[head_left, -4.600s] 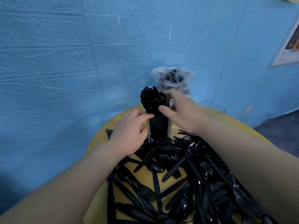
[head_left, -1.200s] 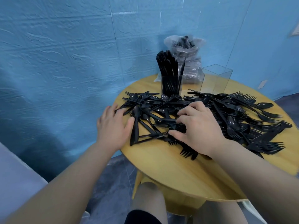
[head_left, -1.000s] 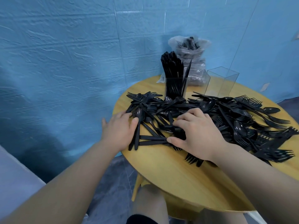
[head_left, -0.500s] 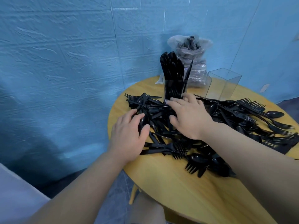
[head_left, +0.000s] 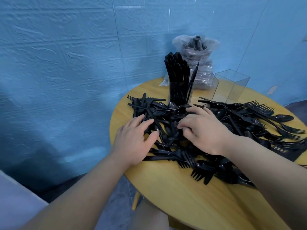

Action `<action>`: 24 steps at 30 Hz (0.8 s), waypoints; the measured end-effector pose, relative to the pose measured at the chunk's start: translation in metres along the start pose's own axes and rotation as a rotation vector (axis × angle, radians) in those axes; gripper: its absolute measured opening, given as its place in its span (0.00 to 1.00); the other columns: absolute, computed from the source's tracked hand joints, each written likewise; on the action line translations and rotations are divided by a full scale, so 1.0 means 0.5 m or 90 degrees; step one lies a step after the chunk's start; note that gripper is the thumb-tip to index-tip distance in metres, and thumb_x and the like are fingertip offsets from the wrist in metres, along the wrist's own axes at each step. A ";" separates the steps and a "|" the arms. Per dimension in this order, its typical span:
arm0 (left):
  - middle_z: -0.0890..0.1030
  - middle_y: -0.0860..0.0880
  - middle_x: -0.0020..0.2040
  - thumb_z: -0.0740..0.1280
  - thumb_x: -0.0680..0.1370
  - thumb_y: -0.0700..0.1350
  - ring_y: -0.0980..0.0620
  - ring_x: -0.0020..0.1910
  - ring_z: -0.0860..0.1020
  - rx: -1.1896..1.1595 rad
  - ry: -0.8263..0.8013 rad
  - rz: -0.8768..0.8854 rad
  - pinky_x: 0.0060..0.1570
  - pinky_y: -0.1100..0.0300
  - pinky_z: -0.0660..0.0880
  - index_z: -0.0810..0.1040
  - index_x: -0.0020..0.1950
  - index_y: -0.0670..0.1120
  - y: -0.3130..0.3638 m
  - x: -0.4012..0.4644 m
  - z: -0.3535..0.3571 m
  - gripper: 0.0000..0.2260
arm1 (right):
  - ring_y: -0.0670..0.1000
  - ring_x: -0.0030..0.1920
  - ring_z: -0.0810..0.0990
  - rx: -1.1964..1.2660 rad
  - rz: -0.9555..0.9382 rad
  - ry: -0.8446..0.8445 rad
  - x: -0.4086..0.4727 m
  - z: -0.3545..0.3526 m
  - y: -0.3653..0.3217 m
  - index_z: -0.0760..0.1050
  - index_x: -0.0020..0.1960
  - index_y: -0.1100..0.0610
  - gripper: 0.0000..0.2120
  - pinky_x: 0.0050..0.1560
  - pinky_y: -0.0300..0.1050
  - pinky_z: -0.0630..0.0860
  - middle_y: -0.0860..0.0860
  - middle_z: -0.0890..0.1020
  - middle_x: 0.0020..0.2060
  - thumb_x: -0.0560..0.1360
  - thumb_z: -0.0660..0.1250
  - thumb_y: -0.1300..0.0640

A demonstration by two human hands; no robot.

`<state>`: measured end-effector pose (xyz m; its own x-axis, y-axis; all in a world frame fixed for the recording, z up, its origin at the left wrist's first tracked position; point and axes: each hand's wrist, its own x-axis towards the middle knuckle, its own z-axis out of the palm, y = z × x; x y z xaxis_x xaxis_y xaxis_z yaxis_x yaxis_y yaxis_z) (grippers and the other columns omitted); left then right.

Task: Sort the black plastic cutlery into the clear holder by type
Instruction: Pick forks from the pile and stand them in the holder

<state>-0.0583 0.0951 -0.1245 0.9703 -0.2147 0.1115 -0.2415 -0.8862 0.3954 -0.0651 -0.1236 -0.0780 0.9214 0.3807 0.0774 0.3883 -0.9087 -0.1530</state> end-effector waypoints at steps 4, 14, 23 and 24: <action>0.65 0.57 0.72 0.55 0.79 0.60 0.56 0.71 0.61 -0.057 0.029 -0.016 0.71 0.54 0.59 0.70 0.69 0.58 0.000 -0.004 -0.006 0.19 | 0.47 0.67 0.66 -0.001 -0.004 0.040 0.006 -0.002 0.004 0.78 0.58 0.49 0.15 0.71 0.48 0.54 0.44 0.80 0.54 0.79 0.54 0.55; 0.63 0.57 0.72 0.57 0.79 0.58 0.56 0.69 0.64 -0.121 0.059 -0.039 0.67 0.52 0.65 0.67 0.72 0.55 0.002 -0.005 -0.009 0.21 | 0.54 0.75 0.55 -0.033 0.040 0.027 0.100 0.017 -0.033 0.59 0.75 0.54 0.25 0.73 0.57 0.54 0.50 0.64 0.73 0.79 0.55 0.52; 0.56 0.58 0.77 0.54 0.79 0.60 0.56 0.74 0.56 -0.104 0.037 -0.024 0.72 0.50 0.58 0.62 0.74 0.59 -0.001 -0.001 -0.007 0.23 | 0.51 0.75 0.51 -0.031 0.025 -0.049 0.044 0.013 -0.020 0.68 0.69 0.47 0.19 0.73 0.62 0.49 0.42 0.69 0.68 0.80 0.52 0.54; 0.57 0.58 0.76 0.53 0.79 0.60 0.56 0.74 0.57 -0.104 0.035 -0.025 0.72 0.51 0.58 0.63 0.74 0.59 -0.001 -0.002 -0.007 0.23 | 0.50 0.75 0.51 -0.030 0.021 -0.048 0.035 0.012 -0.018 0.69 0.68 0.47 0.19 0.73 0.61 0.49 0.41 0.70 0.68 0.79 0.52 0.54</action>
<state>-0.0591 0.0971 -0.1215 0.9780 -0.1543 0.1406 -0.2065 -0.8138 0.5433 -0.0522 -0.1076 -0.0813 0.9329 0.3602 -0.0018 0.3580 -0.9275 -0.1073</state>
